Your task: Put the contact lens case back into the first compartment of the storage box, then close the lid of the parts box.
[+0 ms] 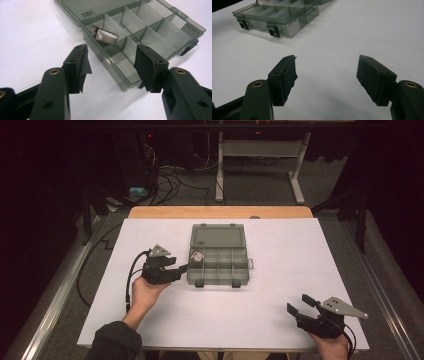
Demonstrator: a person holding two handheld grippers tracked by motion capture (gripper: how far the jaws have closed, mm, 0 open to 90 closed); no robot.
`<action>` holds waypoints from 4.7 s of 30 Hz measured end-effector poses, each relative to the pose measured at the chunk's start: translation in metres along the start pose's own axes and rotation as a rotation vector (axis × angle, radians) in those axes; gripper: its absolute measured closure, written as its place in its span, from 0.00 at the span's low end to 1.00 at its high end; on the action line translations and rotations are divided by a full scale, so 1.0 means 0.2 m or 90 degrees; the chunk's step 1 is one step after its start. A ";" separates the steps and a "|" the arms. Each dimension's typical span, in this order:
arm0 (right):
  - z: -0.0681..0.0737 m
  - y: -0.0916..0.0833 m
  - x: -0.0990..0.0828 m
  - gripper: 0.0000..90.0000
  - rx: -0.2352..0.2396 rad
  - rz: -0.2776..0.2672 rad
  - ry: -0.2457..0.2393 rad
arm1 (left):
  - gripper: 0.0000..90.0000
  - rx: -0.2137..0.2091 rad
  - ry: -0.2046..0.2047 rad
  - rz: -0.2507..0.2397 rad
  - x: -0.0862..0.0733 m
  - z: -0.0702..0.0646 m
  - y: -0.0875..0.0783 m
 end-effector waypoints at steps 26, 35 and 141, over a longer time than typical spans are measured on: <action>0.00 0.00 0.00 0.36 0.001 0.000 -0.002 | 0.48 0.005 -0.007 -0.024 -0.11 0.05 -0.12; 0.00 0.00 0.00 0.36 0.001 0.000 -0.002 | 0.46 0.009 -0.005 -0.032 -0.16 0.06 -0.16; 0.22 0.27 0.26 0.51 0.139 -0.001 -0.054 | 0.42 0.018 -0.074 -0.090 -0.51 0.20 -0.39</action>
Point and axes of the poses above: each handheld gripper's, and its own axes: y roughly forward along the jaws, x roughly out of its top, z roughly to its left, the point moved 5 cm from there along y, roughly forward along the jaws, and after that the axes turned 13 degrees about -y, right-handed, at the moved point
